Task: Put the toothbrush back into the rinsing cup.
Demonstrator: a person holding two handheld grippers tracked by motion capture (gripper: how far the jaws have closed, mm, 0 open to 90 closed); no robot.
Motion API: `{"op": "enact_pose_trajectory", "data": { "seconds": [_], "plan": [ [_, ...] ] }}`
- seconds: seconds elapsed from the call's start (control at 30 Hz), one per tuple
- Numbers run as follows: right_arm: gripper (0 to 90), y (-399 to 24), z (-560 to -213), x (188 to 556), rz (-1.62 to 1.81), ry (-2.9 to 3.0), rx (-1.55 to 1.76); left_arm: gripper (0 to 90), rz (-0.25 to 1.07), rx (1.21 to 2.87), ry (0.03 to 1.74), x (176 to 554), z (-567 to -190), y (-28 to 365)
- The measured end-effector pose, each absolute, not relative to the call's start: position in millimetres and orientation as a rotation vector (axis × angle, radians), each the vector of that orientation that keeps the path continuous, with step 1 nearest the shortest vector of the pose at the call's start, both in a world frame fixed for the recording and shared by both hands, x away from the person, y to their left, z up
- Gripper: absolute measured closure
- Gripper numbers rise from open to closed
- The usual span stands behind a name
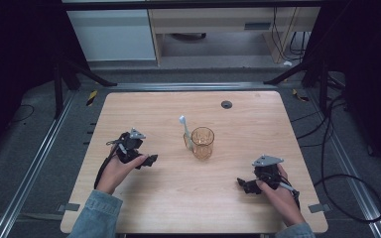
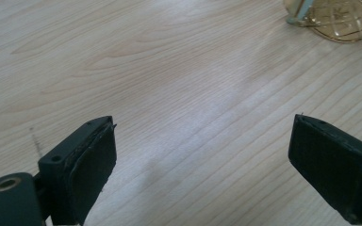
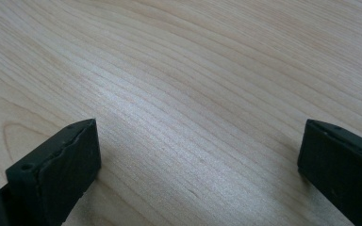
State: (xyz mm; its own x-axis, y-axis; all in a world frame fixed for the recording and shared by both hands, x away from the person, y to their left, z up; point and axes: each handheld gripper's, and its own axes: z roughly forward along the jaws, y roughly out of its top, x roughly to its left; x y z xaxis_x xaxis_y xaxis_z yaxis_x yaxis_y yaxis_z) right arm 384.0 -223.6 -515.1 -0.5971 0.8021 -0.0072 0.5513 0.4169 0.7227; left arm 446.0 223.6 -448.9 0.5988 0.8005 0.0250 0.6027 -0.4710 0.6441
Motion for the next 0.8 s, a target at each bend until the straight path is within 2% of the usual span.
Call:
{"op": "enact_pose_trajectory", "data": {
  "seconds": [0.8],
  "plan": [
    [0.3, -223.6, -515.1, 383.9, 0.988, 2.325, 1.165, 8.3, 0.482, 2.207, 1.265, 458.6, -477.1, 268.6]
  ]
}}
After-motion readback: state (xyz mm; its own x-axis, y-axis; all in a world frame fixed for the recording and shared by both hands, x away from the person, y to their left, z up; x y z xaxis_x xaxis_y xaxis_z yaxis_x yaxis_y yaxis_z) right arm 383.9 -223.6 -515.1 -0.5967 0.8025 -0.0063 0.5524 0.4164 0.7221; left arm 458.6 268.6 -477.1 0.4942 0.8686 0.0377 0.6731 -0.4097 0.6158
